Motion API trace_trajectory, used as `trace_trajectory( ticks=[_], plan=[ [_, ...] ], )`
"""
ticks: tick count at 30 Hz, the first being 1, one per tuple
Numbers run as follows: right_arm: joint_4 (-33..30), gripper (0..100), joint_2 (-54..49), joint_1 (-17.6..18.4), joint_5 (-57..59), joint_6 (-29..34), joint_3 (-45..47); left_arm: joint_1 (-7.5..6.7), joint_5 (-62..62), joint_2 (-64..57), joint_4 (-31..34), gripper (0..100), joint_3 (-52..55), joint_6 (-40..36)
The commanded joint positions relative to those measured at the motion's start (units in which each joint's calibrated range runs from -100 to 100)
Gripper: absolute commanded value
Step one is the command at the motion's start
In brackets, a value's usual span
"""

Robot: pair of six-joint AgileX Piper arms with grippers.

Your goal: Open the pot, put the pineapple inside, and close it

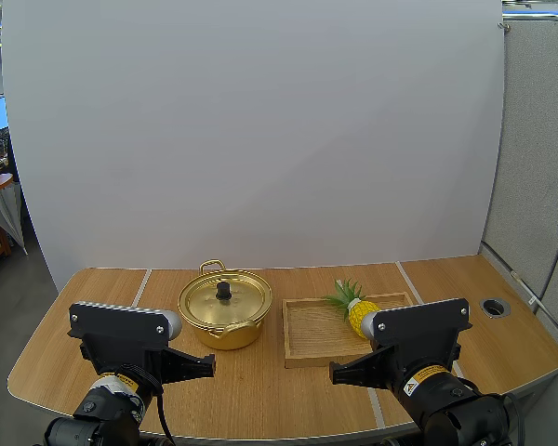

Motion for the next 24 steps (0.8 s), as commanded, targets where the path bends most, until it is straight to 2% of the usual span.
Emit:
trace_trajectory(
  ticks=[1, 19, 24],
  plan=[
    [0.2, 0, -0.3, -0.2, -0.1, -0.2, 0.0, 0.14, 0.0, -0.2, -0.1, 0, 0.1, -0.3],
    [0.2, 0, -0.3, -0.2, -0.3, -0.1, 0.0, 0.14, 1.0, -0.2, -0.1, 0, -0.3, -0.2],
    [0.3, 0, -0.3, -0.2, 0.1, -0.1, -5.2, 0.14, 1.3, -0.2, -0.1, 0, -4.3, -0.2]
  ],
)
